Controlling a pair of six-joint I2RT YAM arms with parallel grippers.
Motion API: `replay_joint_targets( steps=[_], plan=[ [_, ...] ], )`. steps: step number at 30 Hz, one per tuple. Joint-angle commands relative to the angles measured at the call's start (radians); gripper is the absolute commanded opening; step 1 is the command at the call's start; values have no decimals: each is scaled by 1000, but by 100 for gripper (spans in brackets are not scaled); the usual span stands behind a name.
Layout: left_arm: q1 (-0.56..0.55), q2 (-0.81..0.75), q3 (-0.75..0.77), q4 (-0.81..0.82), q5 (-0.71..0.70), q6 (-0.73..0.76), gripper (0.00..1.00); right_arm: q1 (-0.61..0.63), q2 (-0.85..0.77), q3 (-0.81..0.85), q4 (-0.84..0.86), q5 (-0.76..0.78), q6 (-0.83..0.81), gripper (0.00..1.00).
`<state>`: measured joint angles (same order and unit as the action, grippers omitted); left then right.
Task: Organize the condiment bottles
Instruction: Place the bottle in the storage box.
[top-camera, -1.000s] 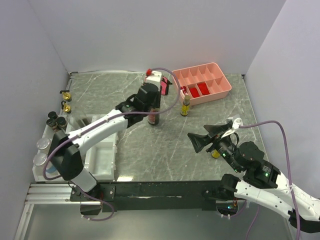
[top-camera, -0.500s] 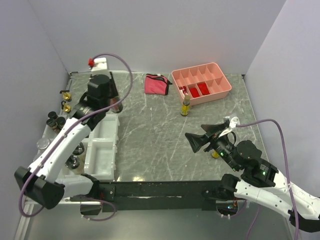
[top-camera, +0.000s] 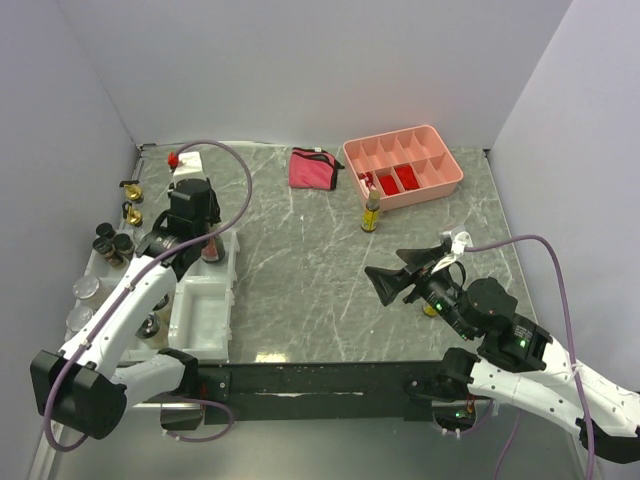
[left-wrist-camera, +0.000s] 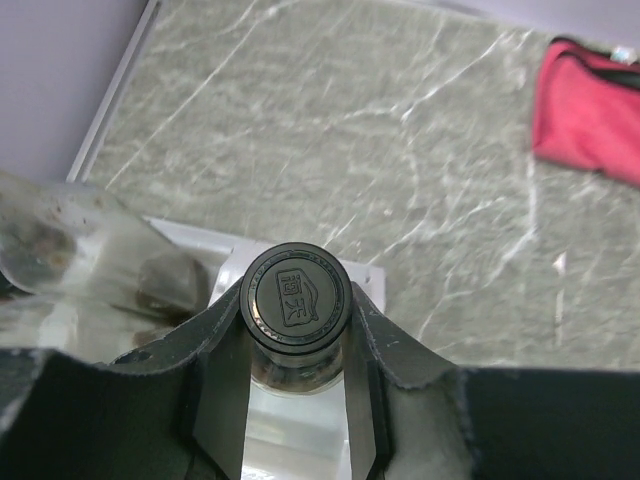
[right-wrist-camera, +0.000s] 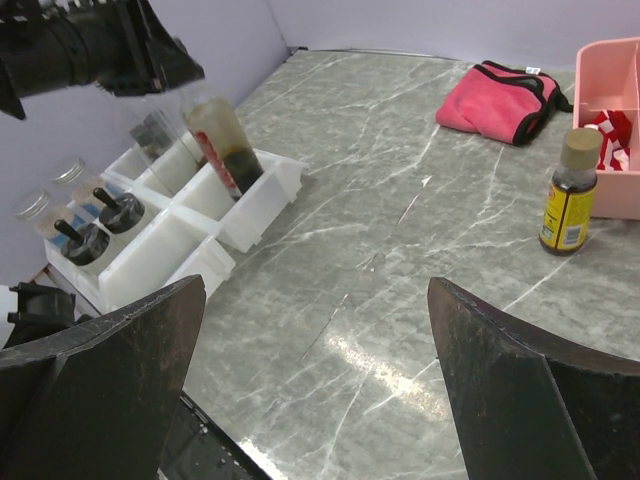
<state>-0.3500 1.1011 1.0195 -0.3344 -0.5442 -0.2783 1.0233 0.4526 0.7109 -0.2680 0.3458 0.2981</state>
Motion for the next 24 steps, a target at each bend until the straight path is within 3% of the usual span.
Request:
replay_joint_targets(
  steps=[1, 8, 12, 14, 20, 24],
  plan=[
    [22, -64, -7, 164, -4, -15, 1, 3, 1, -11, 52, -4, 4, 100],
    [23, -76, -73, 176, 13, -44, 1, 3, 9, -18, 56, -14, 7, 100],
    [23, -78, -82, 173, 29, -59, 16, 3, 21, -22, 55, -37, 15, 100],
    [23, -79, -94, 170, 27, -79, 17, 4, 37, -21, 43, -36, 18, 100],
    [23, -84, -113, 140, -5, -110, 44, 3, 44, -13, 27, -10, 18, 100],
    [23, -83, -81, 89, -17, -122, 72, 3, 43, -19, 13, -2, 35, 100]
  ],
)
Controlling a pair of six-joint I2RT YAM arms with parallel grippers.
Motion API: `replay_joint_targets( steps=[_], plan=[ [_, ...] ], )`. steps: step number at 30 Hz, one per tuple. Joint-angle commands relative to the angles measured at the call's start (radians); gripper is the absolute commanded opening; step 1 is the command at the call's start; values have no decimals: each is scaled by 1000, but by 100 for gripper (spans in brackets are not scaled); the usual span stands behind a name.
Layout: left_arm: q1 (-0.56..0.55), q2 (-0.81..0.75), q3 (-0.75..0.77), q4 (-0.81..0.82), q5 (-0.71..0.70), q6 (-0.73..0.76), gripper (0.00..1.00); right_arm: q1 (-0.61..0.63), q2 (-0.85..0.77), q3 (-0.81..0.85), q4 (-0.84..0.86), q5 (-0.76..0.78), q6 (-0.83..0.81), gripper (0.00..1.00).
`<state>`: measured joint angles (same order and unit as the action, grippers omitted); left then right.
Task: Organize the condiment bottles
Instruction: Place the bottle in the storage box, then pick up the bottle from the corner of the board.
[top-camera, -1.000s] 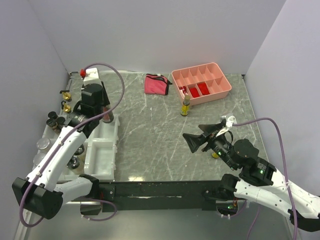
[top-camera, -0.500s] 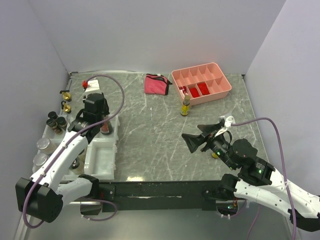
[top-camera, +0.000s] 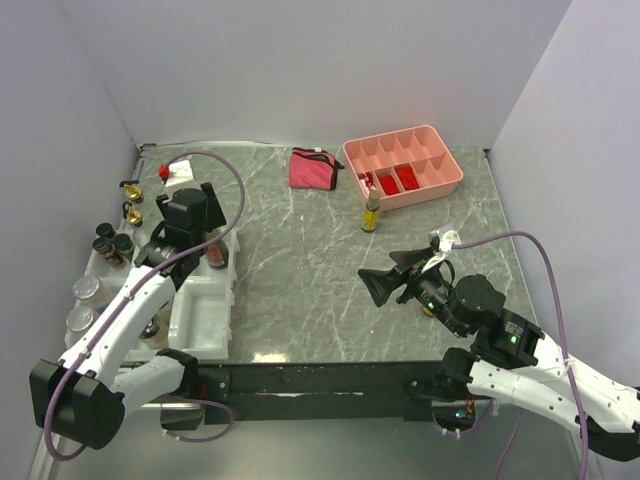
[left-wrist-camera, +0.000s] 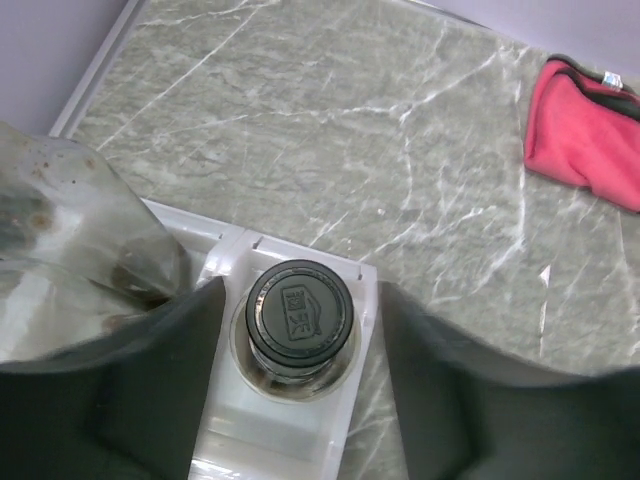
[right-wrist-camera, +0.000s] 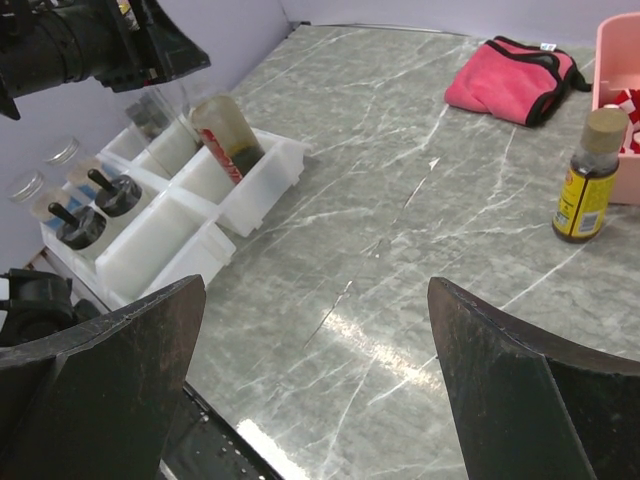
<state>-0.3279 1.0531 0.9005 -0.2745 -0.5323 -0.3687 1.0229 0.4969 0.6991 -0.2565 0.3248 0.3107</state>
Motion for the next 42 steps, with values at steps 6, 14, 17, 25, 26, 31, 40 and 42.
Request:
replay_joint_targets(
  steps=[6, 14, 17, 25, 26, 31, 40, 42],
  plan=[
    [1, -59, 123, -55, 11, -49, 94, 3, 18, -26, -21, 10, 85, 100],
    [1, -137, 210, -26, 193, -17, 100, 0, 159, 34, -205, 141, 258, 100],
    [1, -150, 241, 0, 348, -1, 99, -10, 268, 97, -328, 181, 310, 100],
    [-93, -64, 227, 124, 672, -78, 99, -73, 411, 210, -554, 282, 540, 98],
    [-127, -55, 227, 135, 661, -58, 99, -93, 414, 221, -578, 307, 579, 97],
    [-315, 42, 291, 104, 604, 48, 99, -248, 424, 272, -716, 375, 668, 81],
    [-387, 85, 183, 170, 569, 57, 99, -544, 376, 260, -799, 410, 651, 76],
    [-392, 85, 147, 222, 568, 48, 99, -566, 374, 263, -814, 425, 662, 75]
  ],
)
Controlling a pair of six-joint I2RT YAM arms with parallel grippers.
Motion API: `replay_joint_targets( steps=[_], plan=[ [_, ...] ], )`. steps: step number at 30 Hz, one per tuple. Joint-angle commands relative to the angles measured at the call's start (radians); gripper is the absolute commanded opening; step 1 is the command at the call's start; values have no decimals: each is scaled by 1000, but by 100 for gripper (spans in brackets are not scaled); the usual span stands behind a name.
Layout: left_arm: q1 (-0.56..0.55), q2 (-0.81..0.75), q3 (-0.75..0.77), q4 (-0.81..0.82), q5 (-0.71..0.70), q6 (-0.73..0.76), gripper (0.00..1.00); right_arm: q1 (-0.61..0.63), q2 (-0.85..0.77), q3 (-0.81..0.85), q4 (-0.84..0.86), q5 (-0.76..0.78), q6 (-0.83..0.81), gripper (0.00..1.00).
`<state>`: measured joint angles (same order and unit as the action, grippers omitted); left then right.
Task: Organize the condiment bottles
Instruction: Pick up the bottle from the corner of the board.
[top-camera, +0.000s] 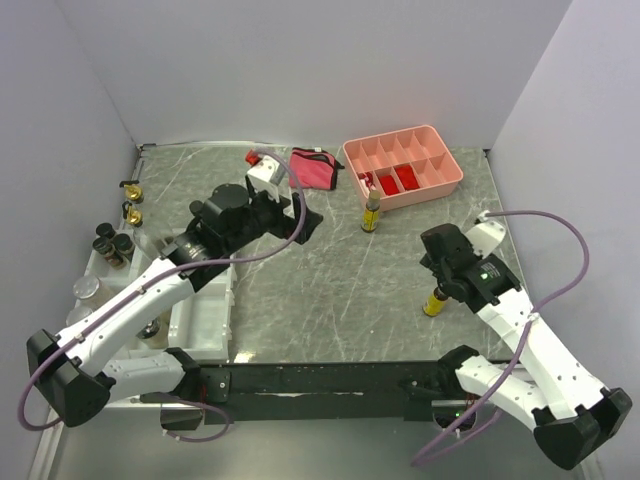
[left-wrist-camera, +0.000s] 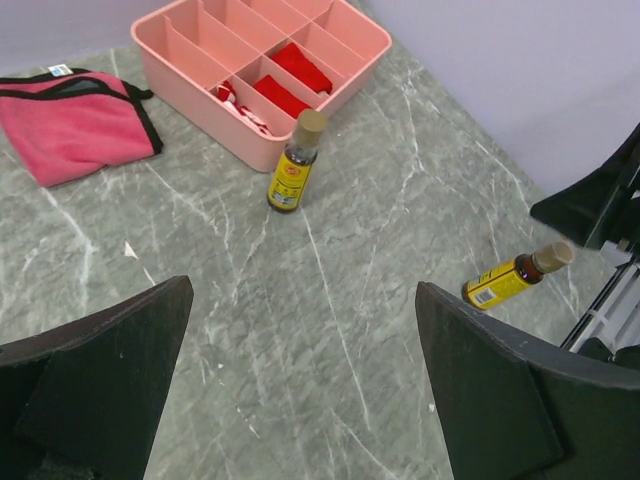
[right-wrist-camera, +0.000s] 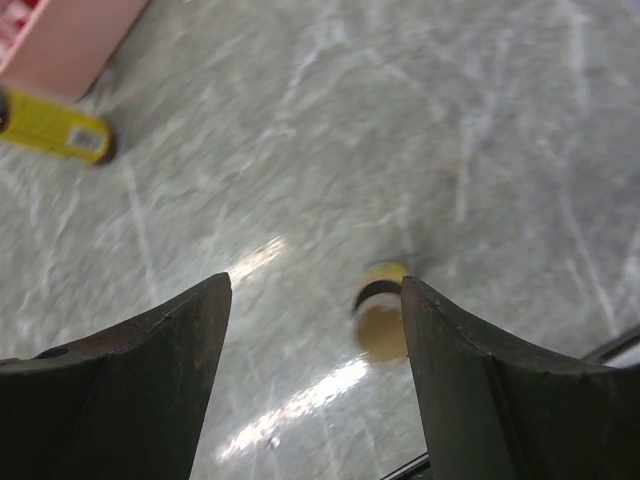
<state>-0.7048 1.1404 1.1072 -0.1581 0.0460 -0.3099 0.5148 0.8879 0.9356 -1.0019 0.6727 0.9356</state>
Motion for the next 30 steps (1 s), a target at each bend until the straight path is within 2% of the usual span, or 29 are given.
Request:
replay_joint_targets(
  steps=[1, 6, 12, 19, 23, 27, 28, 30],
  plan=[
    [-18, -4, -93, 126, -15, -14, 99, -65, -20, 23, -75, 77, 37, 75],
    [-33, 1, -145, 192, -43, -26, 99, -73, -9, -3, -87, 56, 45, 73],
    [-38, -42, -222, 253, -74, -60, 99, -73, -32, -76, -23, -5, 11, 68],
    [-39, -76, -190, 212, -61, -90, 99, -73, -49, -126, 6, -10, 17, 64],
    [-39, -114, -195, 209, -116, -132, 99, -71, -55, -135, 29, -12, -14, 43],
    [-39, -133, -182, 198, -260, -224, 99, -71, -72, -153, 81, -62, -69, 31],
    [-38, -134, -185, 196, -326, -286, 99, -71, -75, -156, 112, -88, -81, 27],
    [-38, -142, -185, 189, -353, -323, 99, -71, -76, -161, 137, -113, -113, 20]
  ],
)
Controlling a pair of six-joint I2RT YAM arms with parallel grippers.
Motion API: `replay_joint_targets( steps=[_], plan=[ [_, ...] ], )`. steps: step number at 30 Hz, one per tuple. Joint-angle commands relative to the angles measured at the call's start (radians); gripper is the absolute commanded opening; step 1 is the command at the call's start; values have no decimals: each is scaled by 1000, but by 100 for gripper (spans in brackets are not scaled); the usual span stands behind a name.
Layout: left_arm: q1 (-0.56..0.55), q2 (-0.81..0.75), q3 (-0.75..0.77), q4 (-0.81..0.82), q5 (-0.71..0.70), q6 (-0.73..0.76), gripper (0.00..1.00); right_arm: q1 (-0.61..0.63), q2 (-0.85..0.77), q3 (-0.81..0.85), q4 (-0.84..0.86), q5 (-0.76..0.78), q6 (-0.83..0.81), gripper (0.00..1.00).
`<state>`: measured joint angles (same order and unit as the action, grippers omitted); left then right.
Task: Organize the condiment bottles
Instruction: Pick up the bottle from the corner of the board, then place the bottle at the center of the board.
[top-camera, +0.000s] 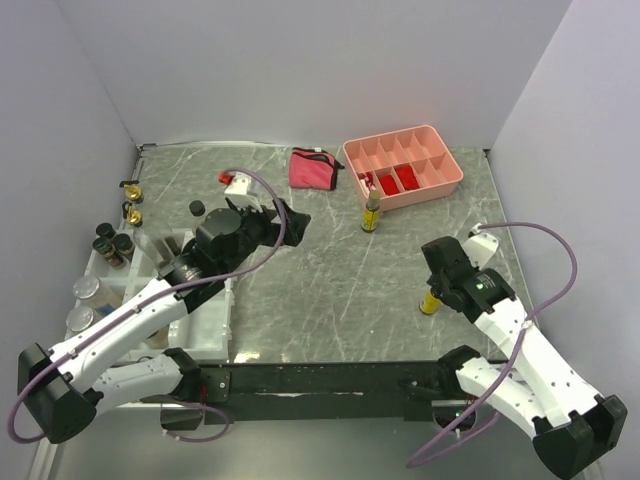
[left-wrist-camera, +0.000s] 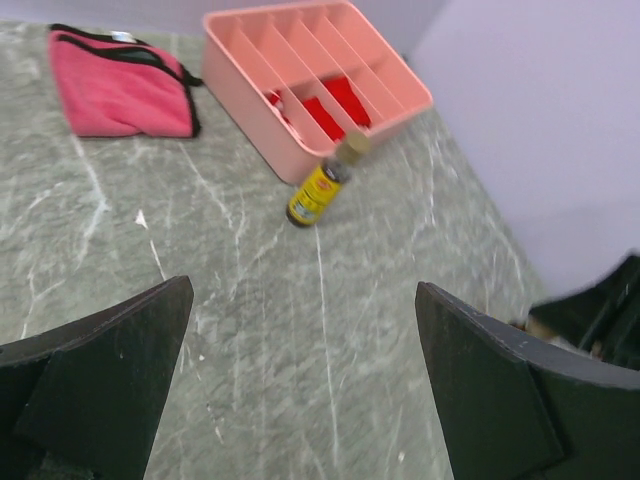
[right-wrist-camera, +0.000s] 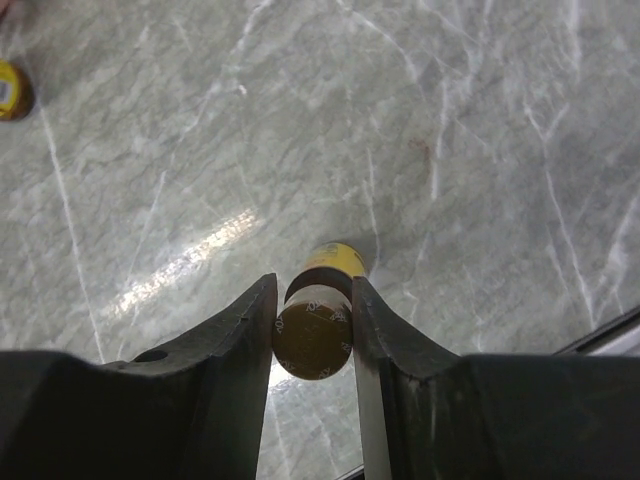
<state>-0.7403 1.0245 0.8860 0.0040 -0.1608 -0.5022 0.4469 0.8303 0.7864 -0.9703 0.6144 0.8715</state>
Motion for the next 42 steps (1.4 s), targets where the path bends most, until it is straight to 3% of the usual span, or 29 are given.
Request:
replay_joint_targets(
  steps=[1, 8, 11, 16, 21, 30, 33, 35, 39, 42],
  plan=[
    [-2, -27, 42, 19, -149, -137, 99, -5, -17, -7, 122, -68, -55, 18],
    [-2, -61, 108, -38, -145, -133, 100, 13, 27, 16, 257, -191, -175, 14],
    [-4, -108, 96, -27, -161, -127, 99, 77, 78, 43, 317, -193, -192, 14],
    [-2, -178, 108, -88, -166, -125, 99, 315, 255, 175, 364, -111, -215, 13],
    [-1, -205, 220, -289, -252, -121, 99, 449, 401, 269, 452, -194, -282, 17],
    [-1, -434, 127, -246, -295, -64, 100, 665, 621, 445, 473, -179, -379, 29],
    [-1, -469, 116, -254, -287, -52, 99, 687, 647, 468, 473, -186, -379, 37],
    [-1, -468, 123, -277, -293, -50, 99, 687, 647, 473, 476, -196, -376, 47],
    [-1, -446, 131, -286, -280, -52, 99, 687, 613, 465, 487, -220, -373, 83],
    [-1, -414, 152, -294, -247, -44, 99, 687, 558, 432, 502, -231, -356, 93]
  ],
)
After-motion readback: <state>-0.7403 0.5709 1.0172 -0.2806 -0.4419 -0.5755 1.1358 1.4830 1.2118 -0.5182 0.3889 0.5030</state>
